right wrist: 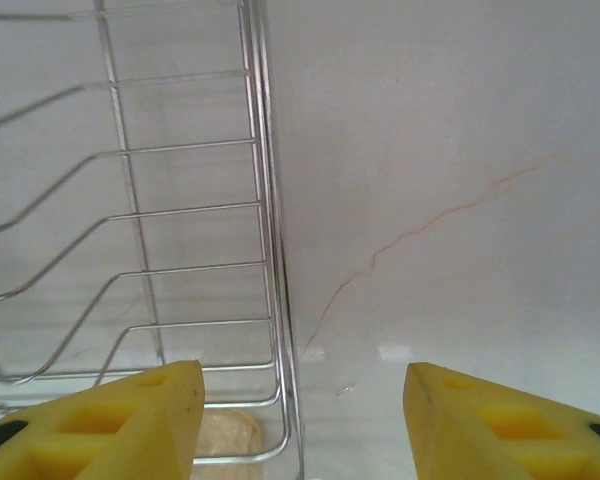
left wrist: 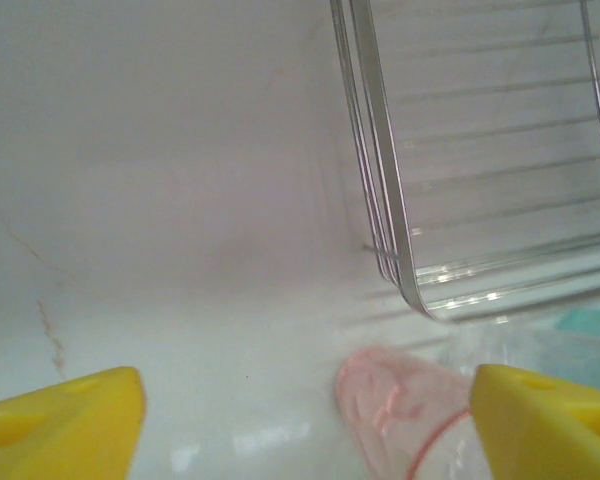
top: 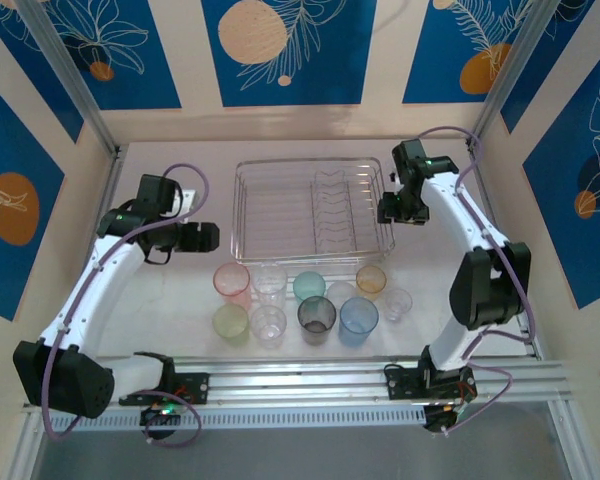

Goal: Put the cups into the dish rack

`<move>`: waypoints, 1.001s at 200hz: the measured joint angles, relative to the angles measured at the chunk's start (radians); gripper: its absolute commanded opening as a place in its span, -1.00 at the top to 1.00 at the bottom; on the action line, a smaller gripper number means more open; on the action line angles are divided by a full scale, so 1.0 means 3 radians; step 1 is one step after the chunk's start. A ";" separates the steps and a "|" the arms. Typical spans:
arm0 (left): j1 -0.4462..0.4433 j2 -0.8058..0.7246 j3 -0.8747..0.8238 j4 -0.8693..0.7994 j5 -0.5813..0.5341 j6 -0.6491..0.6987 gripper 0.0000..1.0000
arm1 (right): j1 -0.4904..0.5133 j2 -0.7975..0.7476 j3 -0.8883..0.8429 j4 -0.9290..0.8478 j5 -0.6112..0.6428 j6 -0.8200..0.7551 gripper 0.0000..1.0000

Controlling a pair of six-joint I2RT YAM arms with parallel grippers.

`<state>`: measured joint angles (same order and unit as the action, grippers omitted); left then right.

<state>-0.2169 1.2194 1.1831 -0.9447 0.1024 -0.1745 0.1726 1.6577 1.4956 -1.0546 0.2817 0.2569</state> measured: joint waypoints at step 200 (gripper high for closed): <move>-0.0511 0.0058 -0.0439 -0.0305 0.0230 -0.0273 -0.46 | 0.0148 -0.1418 -0.0393 0.0422 -0.0595 0.0226 -0.26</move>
<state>-0.3702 1.2369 1.0515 -1.0363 0.1715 -0.2565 0.2169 1.2324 1.3777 -0.9279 0.1032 0.3248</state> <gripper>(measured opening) 0.728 0.627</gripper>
